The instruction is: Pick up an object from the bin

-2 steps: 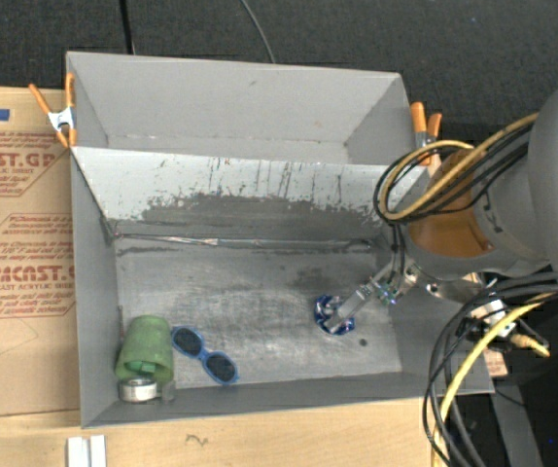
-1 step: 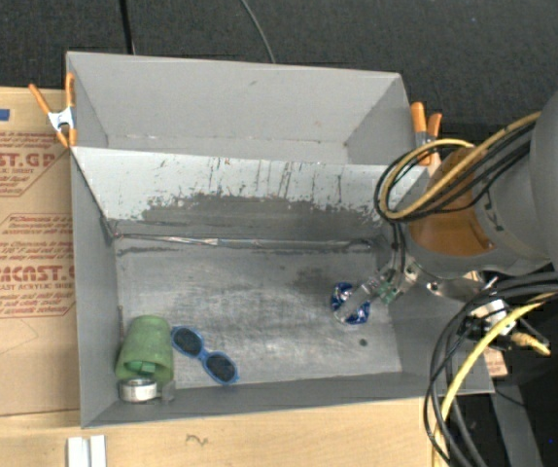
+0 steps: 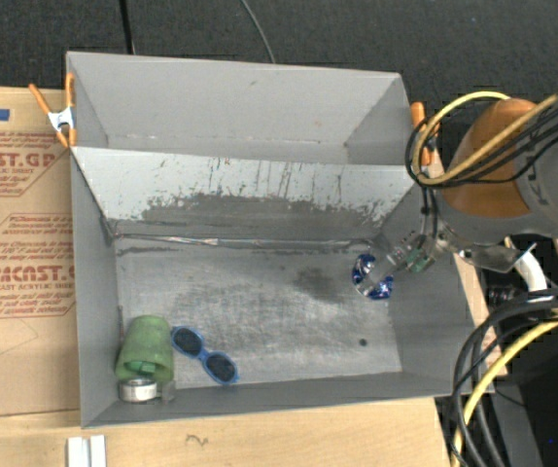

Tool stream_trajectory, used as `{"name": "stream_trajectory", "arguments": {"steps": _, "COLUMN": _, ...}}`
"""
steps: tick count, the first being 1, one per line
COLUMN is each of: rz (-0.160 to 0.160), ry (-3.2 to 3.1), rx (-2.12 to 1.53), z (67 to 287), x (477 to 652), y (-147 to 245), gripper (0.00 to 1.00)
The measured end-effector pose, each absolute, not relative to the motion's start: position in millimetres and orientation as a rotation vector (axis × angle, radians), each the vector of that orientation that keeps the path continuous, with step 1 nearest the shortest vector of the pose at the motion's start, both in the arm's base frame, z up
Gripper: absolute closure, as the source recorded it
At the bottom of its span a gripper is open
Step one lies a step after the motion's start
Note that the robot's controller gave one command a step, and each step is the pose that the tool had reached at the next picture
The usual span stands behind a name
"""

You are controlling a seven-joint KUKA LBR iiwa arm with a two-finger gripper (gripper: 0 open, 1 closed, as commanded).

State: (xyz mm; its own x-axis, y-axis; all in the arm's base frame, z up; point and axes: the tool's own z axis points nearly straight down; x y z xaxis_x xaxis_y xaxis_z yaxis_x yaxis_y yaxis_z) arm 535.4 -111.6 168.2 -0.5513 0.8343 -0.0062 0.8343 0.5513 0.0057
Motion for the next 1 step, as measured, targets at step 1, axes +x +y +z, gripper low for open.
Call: {"name": "stream_trajectory", "arguments": {"steps": 1, "rz": 0.001, "ry": 2.765, "rx": 1.484, "z": 190.1, "x": 536.2, "y": -111.3, "gripper": 1.0}}
